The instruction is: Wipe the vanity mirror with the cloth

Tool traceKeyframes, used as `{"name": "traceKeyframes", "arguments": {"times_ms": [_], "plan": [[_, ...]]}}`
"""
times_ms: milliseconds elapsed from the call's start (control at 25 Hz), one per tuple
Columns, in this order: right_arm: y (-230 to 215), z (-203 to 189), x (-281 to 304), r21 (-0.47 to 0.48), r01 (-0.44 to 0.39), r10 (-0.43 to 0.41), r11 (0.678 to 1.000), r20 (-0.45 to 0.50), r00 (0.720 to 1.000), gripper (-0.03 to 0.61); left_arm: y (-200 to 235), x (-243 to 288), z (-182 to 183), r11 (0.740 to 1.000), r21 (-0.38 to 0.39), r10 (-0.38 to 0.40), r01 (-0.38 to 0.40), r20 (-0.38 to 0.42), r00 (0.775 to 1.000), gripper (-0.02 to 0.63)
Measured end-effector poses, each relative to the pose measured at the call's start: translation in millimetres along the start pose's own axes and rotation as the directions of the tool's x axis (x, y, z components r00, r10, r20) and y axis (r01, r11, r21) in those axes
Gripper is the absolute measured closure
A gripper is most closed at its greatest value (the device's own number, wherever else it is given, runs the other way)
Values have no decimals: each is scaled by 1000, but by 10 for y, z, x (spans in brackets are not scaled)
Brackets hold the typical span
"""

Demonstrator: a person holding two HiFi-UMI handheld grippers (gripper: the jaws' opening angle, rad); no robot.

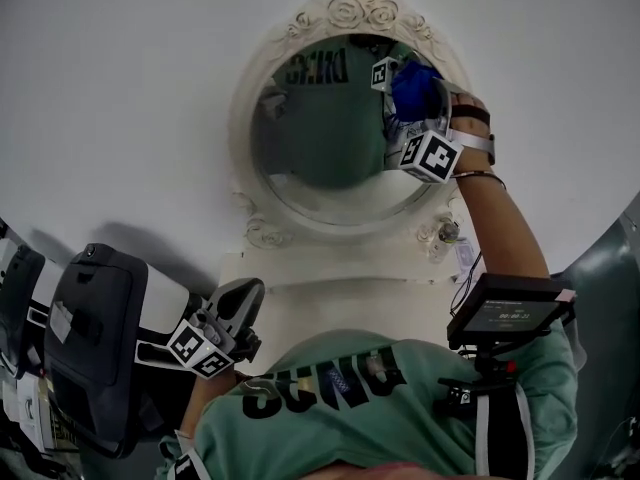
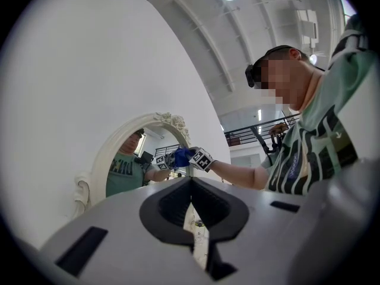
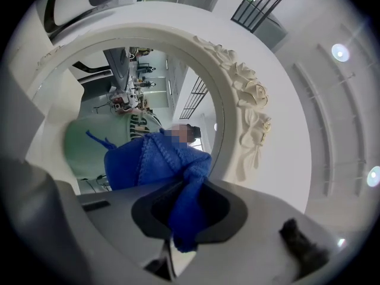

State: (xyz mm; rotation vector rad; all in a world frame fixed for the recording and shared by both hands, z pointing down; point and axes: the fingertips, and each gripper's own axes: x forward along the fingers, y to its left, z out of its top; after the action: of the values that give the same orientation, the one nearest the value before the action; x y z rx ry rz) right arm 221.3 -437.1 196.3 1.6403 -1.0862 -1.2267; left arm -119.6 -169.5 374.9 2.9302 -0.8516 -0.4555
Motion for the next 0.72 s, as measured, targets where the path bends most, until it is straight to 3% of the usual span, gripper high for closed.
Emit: {"name": "traceKeyframes", "arguments": {"times_ms": [160, 360, 520, 720], "plan": [[369, -174, -142, -7, -40, 40, 999, -19, 999, 528, -33, -11, -135, 1000, -29, 0, -1, -37, 999, 604], [1286, -476, -417, 0, -186, 186, 982, -60, 981, 529, -87, 71, -293, 998, -64, -21, 14, -99, 995, 604], [2142, -701, -713, -6, -313, 311, 950, -99, 945, 528, -150, 124, -423, 995, -96, -31, 18, -143, 989, 603], [2958, -923, -1046, -15, -461, 454, 887, -153, 878, 528, -240, 70, -641, 989, -145, -37, 8, -194, 980, 603]]}}
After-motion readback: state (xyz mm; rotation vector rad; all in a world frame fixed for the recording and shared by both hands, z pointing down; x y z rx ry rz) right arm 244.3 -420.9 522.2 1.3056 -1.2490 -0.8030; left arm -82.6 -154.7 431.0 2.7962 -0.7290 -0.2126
